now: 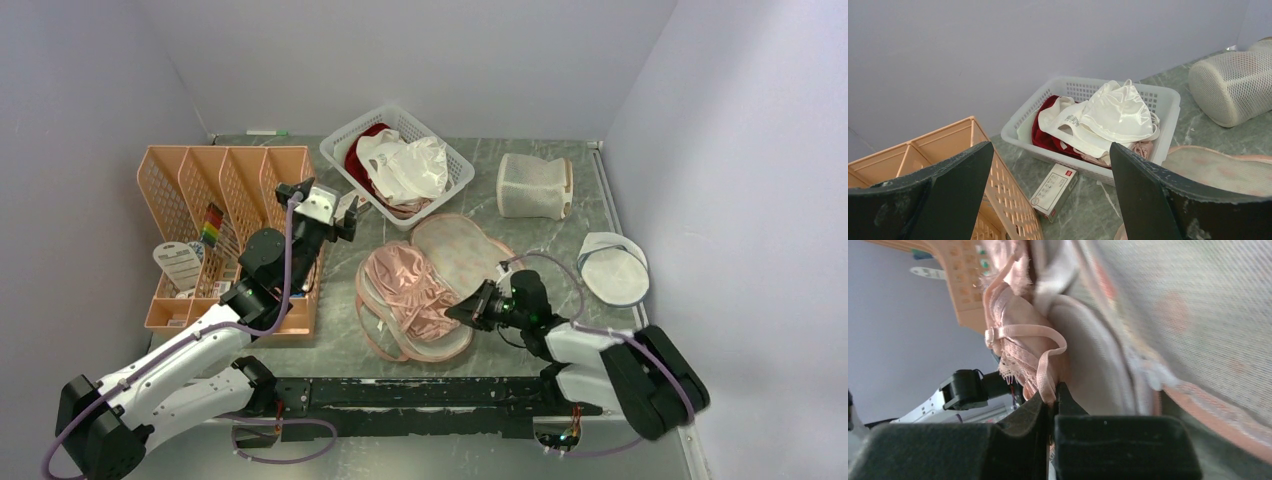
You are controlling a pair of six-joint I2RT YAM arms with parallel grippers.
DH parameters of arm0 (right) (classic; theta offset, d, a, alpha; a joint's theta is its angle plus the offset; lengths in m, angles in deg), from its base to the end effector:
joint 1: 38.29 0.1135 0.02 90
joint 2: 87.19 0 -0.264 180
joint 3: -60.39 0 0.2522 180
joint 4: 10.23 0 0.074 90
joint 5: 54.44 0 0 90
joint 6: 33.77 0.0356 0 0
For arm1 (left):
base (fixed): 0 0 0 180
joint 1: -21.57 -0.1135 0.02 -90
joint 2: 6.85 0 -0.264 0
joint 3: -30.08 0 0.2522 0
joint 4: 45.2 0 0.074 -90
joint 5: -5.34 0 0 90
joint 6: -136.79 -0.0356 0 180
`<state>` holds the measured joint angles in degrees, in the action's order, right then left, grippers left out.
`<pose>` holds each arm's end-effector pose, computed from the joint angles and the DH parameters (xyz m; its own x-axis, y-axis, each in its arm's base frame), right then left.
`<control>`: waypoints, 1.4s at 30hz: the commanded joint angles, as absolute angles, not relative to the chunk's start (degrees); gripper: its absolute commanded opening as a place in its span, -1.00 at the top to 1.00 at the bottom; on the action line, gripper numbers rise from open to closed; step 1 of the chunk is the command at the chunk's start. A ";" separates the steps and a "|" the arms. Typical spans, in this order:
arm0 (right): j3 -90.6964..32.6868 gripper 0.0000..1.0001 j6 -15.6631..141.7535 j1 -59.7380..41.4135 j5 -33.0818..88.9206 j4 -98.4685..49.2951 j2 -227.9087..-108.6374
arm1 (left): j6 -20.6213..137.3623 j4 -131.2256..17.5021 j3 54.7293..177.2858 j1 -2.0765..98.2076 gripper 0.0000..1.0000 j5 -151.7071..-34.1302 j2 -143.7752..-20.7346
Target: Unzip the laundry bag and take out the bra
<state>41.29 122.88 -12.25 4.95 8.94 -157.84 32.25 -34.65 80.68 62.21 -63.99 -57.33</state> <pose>0.1517 0.0943 0.1090 -0.8923 0.4435 -0.0844 0.1389 0.4475 0.8834 0.1673 -0.1270 0.3375 0.2229 0.1182 -0.9676 0.2998 0.9362 0.1835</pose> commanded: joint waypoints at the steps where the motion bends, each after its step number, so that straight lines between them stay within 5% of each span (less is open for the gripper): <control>1: 38.41 1.00 118.27 -11.99 9.69 -1.89 -146.81 | 32.29 -33.65 82.45 62.62 -0.97 -64.41 -56.91; 7: 27.94 1.00 107.16 -12.46 13.19 -23.12 -135.98 | 32.12 -33.96 82.57 63.04 -0.96 -64.23 -56.49; 14: 11.82 1.00 100.84 -13.63 12.61 -29.03 -139.72 | 30.61 -31.73 81.48 63.18 -0.95 -58.84 -53.95; 29: -20.75 1.00 103.36 -13.93 2.66 -14.51 -165.61 | 27.58 -27.87 79.74 63.22 -0.93 -51.62 -51.02; 42: -61.00 1.00 102.13 -15.19 -1.79 -16.96 -204.77 | 26.30 -27.05 79.36 63.08 -0.93 -50.48 -50.57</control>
